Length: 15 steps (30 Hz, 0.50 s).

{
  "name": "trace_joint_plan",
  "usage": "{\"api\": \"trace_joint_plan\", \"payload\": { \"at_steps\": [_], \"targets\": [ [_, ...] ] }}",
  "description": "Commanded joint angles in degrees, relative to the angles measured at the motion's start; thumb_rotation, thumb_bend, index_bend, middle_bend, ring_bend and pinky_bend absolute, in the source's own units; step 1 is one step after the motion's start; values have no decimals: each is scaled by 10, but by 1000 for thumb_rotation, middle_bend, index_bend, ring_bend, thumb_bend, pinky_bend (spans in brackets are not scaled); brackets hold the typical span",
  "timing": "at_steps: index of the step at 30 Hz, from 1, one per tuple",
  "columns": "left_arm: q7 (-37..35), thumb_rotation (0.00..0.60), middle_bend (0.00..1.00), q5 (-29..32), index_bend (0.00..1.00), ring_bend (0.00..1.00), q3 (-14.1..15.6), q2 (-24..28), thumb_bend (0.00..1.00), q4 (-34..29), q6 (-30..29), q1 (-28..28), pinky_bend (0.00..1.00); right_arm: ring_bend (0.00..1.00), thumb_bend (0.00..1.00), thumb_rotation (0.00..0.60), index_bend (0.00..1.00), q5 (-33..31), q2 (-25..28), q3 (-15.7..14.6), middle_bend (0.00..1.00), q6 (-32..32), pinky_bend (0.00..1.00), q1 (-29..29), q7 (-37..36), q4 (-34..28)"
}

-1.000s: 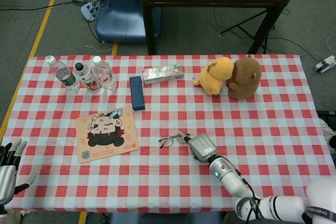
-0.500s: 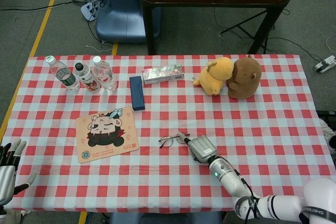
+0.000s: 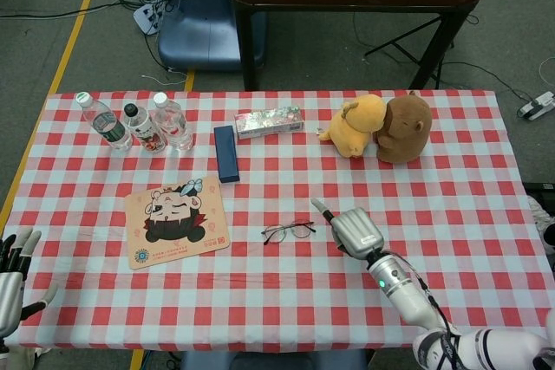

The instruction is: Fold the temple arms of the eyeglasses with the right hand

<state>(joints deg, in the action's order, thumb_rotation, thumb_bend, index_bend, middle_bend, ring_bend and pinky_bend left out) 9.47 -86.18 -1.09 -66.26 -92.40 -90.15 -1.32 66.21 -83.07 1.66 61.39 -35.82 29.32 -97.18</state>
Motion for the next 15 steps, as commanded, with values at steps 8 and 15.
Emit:
{"api": "trace_joint_plan", "payload": {
  "at_steps": [8, 15],
  "targets": [
    [9, 600, 0, -5, 0, 0, -1, -5, 254, -6, 8, 8, 0, 877, 625, 600, 0, 80, 109, -37, 836, 129, 957, 101, -47, -48],
    [18, 600, 0, -9, 0, 0, -3, -8, 254, -12, 11, 15, 0, 384, 465, 600, 0, 120, 134, -60, 331, 199, 438, 167, -78, -37]
  ]
}}
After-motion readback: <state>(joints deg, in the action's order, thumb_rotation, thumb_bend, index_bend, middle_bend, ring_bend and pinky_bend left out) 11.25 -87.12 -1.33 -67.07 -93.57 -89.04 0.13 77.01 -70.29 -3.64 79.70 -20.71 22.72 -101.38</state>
